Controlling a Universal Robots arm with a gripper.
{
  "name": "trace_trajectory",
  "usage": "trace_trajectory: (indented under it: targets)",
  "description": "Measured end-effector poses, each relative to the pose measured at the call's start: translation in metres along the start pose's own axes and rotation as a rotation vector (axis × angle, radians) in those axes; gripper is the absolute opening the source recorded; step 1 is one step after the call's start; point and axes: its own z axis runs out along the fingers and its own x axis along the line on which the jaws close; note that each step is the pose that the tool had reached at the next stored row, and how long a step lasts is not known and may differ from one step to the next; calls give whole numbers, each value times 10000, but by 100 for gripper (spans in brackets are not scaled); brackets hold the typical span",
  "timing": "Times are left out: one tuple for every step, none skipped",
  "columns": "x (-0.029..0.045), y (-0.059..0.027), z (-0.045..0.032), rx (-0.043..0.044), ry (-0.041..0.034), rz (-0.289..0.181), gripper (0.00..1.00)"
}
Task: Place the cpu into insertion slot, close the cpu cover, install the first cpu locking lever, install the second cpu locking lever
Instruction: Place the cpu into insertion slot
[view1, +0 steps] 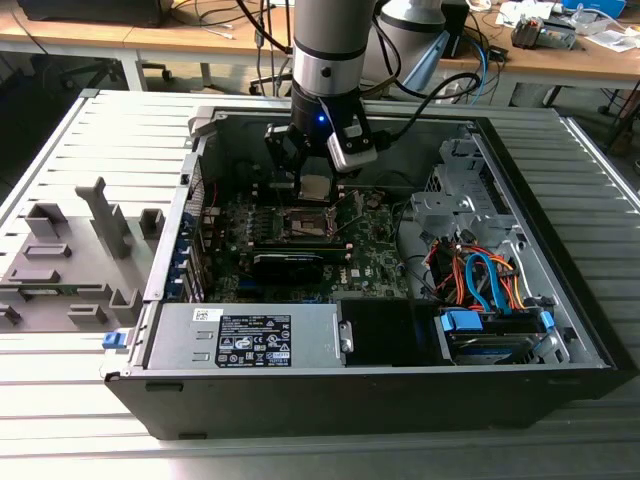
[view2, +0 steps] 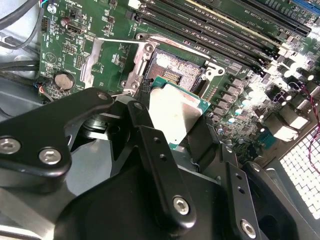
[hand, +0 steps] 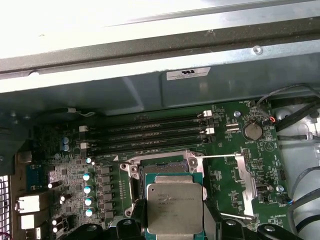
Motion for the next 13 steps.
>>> trace_trajectory:
  targets:
    - [0,0,0,-2,-2,24,54]
    - [0,0,0,-1,-3,41,54]
    - [0,0,0,-2,-6,68,54]
    - [0,0,0,-2,-7,86,54]
    - [0,0,0,-3,-9,103,54]
    - [0,0,0,-4,-11,126,54]
    - [0,0,0,-3,-13,144,54]
    - [0,0,0,-4,-14,163,54]
    - [0,0,0,-4,-16,180,54]
    - [0,0,0,-5,-18,206,54]
    - [0,0,0,-5,-21,244,54]
    - [0,0,0,-6,-23,261,54]
    - [0,0,0,-6,-25,278,54]
